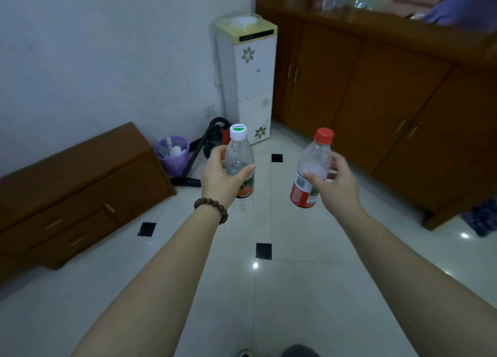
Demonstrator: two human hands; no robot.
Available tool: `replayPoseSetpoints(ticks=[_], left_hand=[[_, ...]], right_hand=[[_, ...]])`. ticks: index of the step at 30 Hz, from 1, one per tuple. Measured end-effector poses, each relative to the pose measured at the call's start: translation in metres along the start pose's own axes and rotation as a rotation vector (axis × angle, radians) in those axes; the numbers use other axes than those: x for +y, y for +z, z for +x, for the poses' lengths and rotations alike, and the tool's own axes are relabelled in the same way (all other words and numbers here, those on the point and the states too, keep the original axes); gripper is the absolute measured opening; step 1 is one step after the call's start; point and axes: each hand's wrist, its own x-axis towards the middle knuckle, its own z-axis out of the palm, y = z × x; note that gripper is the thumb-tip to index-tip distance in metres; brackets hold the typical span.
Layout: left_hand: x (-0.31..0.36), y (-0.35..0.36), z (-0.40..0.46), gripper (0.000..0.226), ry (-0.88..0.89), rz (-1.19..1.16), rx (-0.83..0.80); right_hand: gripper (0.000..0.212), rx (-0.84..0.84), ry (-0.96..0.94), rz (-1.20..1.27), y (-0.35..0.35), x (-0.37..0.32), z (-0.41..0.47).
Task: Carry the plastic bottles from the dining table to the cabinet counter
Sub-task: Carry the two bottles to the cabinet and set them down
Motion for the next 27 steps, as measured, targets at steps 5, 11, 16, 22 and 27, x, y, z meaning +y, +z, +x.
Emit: replayPoseSetpoints(ticks=[5, 11, 16, 22, 27], left_hand=[[0.004, 0.039, 0.046, 0.061, 0.02, -0.013, -0.119], [0.009, 0.098, 0.105, 0.061, 0.035, -0.012, -0.213], [0.023, 0.152, 0.173, 0.064, 0.057, 0.016, -0.253], [0.062, 0.222, 0.276, 0.062, 0.081, 0.043, -0.26], [0.09, 0.269, 0.343, 0.061, 0.092, 0.02, -0.257]], right_hand=[[0.063, 0.117, 0.056, -0.036, -0.014, 0.012, 0.03], [0.066, 0.191, 0.094, -0.047, -0.024, 0.034, 0.09], [0.062, 0.23, 0.063, -0.028, -0.034, 0.045, 0.171], [0.061, 0.241, 0.048, -0.045, -0.06, 0.039, 0.291], [0.062, 0.243, 0.017, -0.069, -0.078, 0.025, 0.372]])
